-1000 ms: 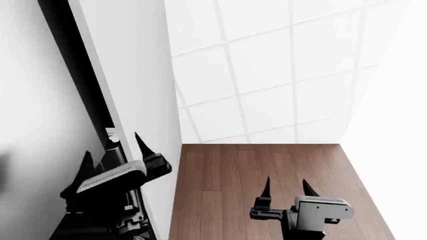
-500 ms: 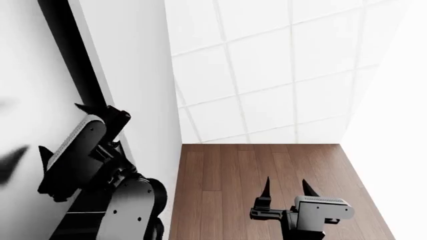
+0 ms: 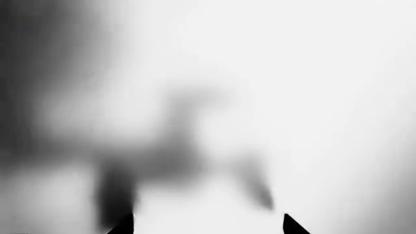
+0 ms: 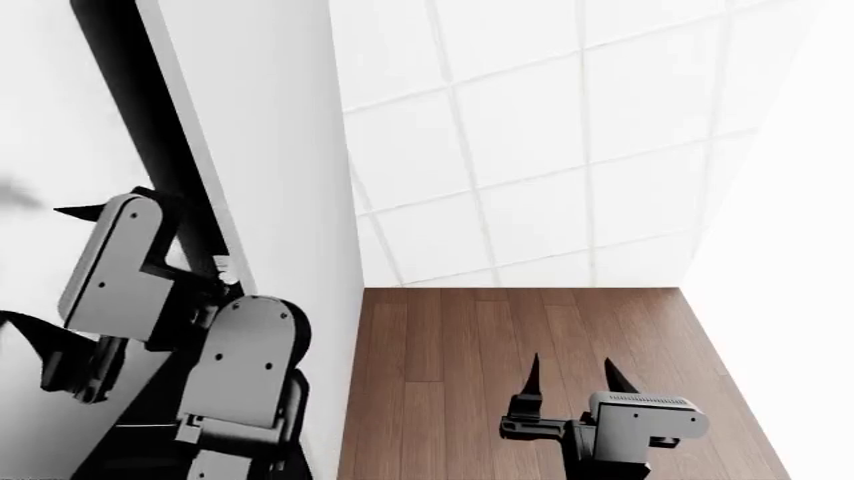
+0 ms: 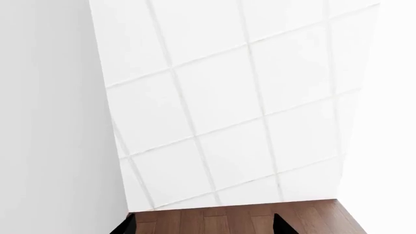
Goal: Close the fridge doors
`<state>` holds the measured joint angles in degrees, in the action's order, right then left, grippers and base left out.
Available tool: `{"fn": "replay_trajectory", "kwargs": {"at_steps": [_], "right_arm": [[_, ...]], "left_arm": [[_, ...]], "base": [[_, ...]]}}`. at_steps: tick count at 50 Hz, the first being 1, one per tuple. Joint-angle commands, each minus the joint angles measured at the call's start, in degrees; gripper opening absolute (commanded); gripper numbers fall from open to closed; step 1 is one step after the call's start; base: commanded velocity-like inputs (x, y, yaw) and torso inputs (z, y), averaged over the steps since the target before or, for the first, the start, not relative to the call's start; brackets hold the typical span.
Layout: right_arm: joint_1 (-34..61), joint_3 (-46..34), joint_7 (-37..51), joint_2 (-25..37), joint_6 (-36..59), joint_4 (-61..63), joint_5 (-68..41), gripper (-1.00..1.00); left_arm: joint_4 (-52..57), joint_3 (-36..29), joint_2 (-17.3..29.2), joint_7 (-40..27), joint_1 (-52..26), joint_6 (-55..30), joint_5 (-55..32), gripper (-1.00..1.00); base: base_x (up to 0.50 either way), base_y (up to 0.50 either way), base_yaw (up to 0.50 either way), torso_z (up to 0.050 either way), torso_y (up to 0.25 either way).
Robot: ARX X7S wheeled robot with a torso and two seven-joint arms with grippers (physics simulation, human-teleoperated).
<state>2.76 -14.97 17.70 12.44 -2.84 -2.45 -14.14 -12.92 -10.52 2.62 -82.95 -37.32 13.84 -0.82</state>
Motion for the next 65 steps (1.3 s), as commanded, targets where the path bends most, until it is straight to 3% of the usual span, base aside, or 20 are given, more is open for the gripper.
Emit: {"fn": "replay_trajectory", "kwargs": {"at_steps": [1,25,39,53,65], "right_arm": [[0.04,-0.25,0.23,0.21,-0.1,-0.03,-0.2,1.0],[0.15,-0.76,0.68,0.58,-0.28,-0.09,-0.58,1.0],[0.28,-1.04,0.96,0.73,-0.38,-0.21,-0.8,1.0],[0.57,-1.35,1.24,0.83,-0.42,-0.55,-0.95,1.0],[0.67,-1.57,1.55,0.97,-0.43,-0.6,-1.09,1.0]], "left_arm": [[-2.04,4.6,1.05,-5.07,-3.14,1.57,1.21,1.0],[-6.84,11.14,3.87,5.62,-4.88,16.3,-14.92,1.0],[-12.3,10.39,5.43,19.29,-7.46,27.55,-23.85,1.0],[-14.98,8.51,8.26,29.17,-12.94,26.57,-31.18,1.0],[-21.15,6.97,8.68,44.6,-19.69,24.6,-41.76,1.0]], "base": [[0.0,0.0,0.0,0.0,0.0],[0.0,0.0,0.0,0.0,0.0],[0.0,0.0,0.0,0.0,0.001],[0.0,0.0,0.0,0.0,0.0],[0.0,0.0,0.0,0.0,0.001]]}}
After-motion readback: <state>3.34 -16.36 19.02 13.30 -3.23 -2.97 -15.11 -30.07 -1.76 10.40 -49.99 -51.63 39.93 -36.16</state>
